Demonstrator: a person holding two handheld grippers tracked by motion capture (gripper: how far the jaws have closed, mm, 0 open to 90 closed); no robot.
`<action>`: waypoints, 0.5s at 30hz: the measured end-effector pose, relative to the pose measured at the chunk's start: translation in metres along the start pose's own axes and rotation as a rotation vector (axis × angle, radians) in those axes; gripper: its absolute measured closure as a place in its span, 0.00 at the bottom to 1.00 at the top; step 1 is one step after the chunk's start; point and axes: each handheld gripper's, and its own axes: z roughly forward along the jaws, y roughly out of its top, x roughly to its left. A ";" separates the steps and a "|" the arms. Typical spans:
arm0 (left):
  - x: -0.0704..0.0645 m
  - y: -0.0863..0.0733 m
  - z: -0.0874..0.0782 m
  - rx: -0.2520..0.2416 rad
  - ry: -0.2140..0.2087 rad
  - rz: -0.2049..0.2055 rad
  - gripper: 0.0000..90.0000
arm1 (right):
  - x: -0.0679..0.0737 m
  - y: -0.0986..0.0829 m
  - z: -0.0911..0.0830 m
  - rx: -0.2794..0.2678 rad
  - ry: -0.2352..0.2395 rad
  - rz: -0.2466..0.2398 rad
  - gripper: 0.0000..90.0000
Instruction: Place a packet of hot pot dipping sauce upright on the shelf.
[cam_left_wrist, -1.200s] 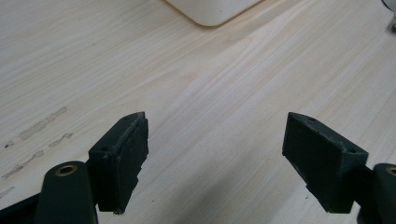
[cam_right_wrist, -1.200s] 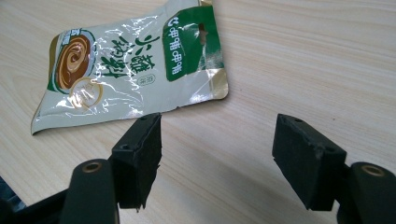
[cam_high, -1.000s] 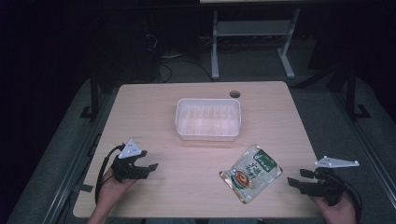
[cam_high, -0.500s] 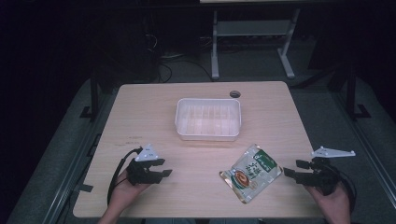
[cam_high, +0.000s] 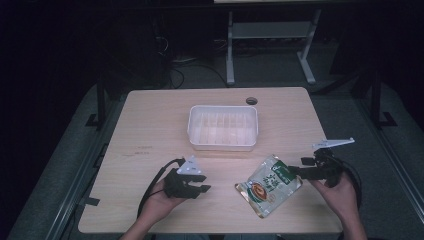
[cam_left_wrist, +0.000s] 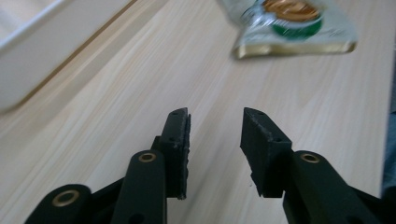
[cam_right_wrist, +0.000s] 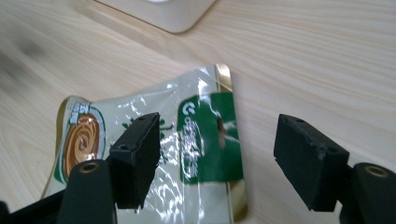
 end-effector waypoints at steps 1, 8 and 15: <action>-0.002 0.006 0.003 -0.001 -0.006 0.007 0.70 | 0.000 0.002 0.002 0.004 0.000 0.002 0.35; -0.009 0.034 0.029 0.010 -0.054 0.032 0.69 | -0.002 0.018 0.027 0.067 0.023 0.017 0.36; -0.020 0.054 0.062 0.037 -0.100 0.040 0.71 | -0.005 0.015 0.038 0.111 0.024 -0.003 0.39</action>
